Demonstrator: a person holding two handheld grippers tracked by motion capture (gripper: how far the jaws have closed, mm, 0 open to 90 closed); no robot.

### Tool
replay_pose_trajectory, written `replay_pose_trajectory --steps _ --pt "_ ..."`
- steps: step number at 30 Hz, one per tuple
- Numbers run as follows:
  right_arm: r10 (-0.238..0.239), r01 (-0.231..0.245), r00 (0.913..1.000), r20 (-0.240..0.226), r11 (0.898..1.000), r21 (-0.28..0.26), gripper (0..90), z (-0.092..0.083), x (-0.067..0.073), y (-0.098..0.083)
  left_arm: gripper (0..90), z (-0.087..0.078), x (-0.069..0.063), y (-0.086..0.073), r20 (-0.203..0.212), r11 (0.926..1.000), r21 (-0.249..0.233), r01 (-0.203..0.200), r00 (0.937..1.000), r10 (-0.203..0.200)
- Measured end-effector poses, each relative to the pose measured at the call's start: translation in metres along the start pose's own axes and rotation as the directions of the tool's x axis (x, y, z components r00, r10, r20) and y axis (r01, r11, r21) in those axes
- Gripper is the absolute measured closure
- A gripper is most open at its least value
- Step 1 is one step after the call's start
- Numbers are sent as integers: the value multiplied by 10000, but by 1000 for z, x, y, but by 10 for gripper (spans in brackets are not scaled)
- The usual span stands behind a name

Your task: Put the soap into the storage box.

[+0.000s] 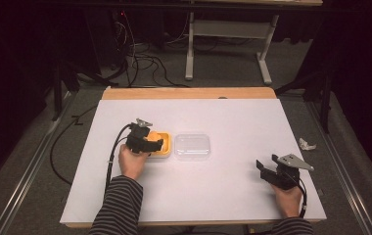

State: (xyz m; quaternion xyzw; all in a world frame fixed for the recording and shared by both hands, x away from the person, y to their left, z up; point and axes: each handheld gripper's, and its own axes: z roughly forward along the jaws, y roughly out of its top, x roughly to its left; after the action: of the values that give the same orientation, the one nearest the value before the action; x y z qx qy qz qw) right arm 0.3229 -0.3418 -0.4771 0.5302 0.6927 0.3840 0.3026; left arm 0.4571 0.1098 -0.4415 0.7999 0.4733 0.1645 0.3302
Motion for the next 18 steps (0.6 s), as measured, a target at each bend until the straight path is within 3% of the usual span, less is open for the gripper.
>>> replay_pose_trajectory --steps 10,14,18 --pt "-8 8 10000 -29 10000 -42 325 -1 0 0 272 8 -1 -2 -184 9995 323 -22 9998 28" --pt "4 -4 10000 -33 10000 -10 327 0 0 0 272 9 0 -3 -83 9995 230 211 9997 -209" --pt "3 -3 10000 4 10000 -5 327 0 0 0 272 11 0 -5 -168 9994 317 158 9997 -153"
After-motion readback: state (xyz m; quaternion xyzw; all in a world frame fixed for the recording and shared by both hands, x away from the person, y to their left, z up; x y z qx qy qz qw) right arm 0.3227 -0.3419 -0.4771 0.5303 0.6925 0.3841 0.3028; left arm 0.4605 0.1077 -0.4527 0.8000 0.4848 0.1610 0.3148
